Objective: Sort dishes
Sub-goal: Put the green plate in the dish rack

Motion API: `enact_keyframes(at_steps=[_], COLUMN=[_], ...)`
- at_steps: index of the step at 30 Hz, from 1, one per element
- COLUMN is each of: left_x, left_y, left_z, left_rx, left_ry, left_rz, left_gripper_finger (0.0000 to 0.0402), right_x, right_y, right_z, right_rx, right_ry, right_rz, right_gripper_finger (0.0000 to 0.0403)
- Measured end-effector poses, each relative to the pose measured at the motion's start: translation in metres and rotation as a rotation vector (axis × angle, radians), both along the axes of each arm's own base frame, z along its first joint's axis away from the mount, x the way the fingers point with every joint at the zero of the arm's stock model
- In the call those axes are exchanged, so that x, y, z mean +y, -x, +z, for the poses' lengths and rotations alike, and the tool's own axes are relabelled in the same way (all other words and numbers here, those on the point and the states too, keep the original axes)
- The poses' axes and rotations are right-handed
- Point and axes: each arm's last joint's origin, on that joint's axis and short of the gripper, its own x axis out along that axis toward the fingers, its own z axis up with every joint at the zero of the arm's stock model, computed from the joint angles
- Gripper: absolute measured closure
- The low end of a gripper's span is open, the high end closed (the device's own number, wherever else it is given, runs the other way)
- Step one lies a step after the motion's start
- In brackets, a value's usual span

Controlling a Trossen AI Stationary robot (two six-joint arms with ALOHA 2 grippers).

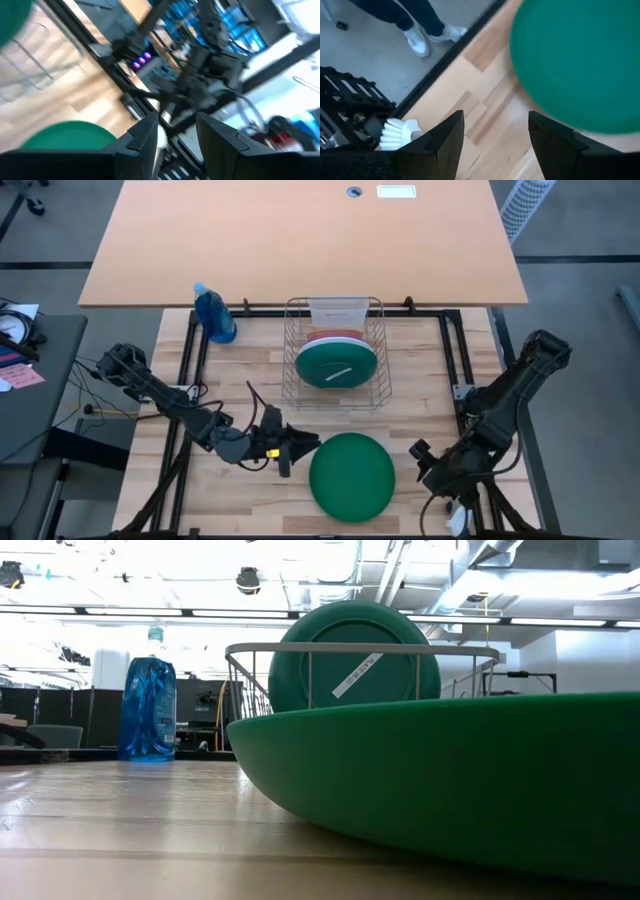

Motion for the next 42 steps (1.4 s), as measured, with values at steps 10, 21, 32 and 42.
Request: enact_keyframes(at_steps=[10, 21, 32, 42], left_x=[0.006, 0.007, 0.008, 0.012], left_y=[-0.001, -0.001, -0.002, -0.003], left_z=[-0.004, -0.006, -0.006, -0.007], left_rx=[0.027, 0.048, 0.048, 0.044], left_ry=[0.009, 0.005, 0.003, 0.025], left_rz=[0.097, 0.101, 0.113, 0.132], left_gripper_finger=[0.0272, 0.0272, 0.0272, 0.0272], right_x=[0.005, 0.025, 0.03, 0.036], right_y=[-0.006, -0.034, -0.073, -0.078], right_z=[-0.007, -0.033, -0.078, -0.103], right_rx=[-0.039, -0.205, -0.196, -0.104], right_ry=[0.047, 0.171, 0.239, 0.243], right_rz=[0.092, 0.296, 0.299, 0.227], right_gripper_finger=[0.0175, 0.0142, 0.0142, 0.0169])
